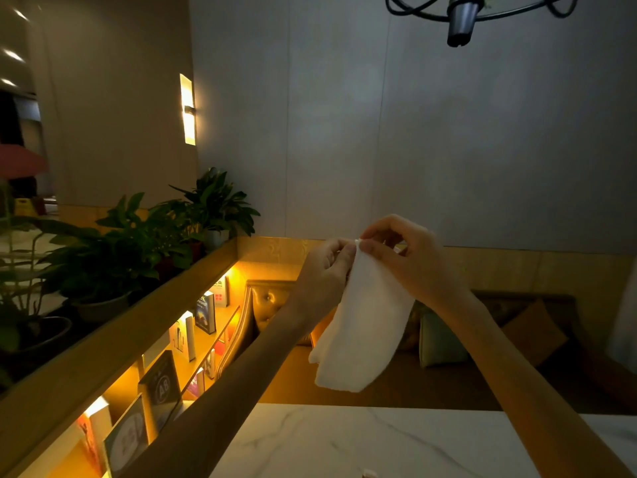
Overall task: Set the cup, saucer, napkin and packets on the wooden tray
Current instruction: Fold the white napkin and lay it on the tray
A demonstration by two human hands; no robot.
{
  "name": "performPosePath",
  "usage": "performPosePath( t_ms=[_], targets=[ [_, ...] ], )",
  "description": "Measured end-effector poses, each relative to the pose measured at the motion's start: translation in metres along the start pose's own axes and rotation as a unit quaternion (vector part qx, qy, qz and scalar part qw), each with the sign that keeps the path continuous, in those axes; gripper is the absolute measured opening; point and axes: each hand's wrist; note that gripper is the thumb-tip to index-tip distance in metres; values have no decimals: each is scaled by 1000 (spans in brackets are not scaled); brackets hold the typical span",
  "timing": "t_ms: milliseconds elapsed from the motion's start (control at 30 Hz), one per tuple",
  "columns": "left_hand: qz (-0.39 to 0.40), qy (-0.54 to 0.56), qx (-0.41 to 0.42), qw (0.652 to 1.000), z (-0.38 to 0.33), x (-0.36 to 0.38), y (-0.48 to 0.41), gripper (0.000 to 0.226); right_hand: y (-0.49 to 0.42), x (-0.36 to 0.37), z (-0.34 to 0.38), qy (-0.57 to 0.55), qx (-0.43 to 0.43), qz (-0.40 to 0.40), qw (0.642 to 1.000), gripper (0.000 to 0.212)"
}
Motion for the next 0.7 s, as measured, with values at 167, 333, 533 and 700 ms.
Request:
performPosePath(
  t_ms=[167, 333, 533, 700],
  targets=[
    [46, 69, -17, 996, -2, -1, 2, 30, 1, 5, -7, -16, -22, -5, 1000, 12],
    [52, 27, -7, 998, 6, -1, 1, 20, 1, 3, -10, -24, 34, 43, 998, 13],
    [67, -16, -8, 998, 12, 2, 0, 20, 0, 2, -17, 46, 27, 43, 998, 22],
    [77, -15, -72, 994, 15, 3, 2, 34, -4, 1, -22, 63, 11, 41, 997, 15]
  ],
)
Point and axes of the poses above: each hand's wrist, its own y-axis away from the middle knuckle, its own x-axis out of the palm, z = x × y, and after that the axes turned 10 degrees about x, right-handed
